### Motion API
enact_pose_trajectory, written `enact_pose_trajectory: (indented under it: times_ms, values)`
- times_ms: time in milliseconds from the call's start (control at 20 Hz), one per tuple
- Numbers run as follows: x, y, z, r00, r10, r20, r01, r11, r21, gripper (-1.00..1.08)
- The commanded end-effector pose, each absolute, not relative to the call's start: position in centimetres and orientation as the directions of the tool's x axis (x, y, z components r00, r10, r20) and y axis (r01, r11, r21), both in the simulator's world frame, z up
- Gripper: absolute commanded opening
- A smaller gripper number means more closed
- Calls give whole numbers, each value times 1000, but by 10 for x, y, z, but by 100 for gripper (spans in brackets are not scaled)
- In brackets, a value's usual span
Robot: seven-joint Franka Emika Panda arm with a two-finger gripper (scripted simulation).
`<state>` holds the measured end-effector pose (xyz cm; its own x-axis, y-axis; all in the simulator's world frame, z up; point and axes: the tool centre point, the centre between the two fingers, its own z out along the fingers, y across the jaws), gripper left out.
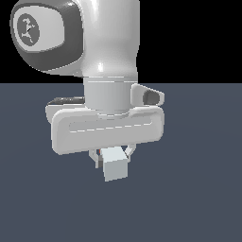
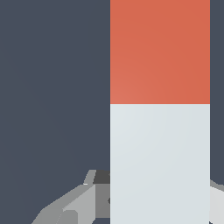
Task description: Insert the peg into the horizontal hole in a box.
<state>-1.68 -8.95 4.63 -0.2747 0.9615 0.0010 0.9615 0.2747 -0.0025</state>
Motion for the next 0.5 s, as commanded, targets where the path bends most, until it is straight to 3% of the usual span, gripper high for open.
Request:
enact_pose_trajectory:
  times_ms: [0, 450]
  values:
    - [-3, -66, 55, -270, 963, 0, 963, 270, 0, -100]
    - [34, -6, 75, -256, 967, 0, 967, 256, 0, -100]
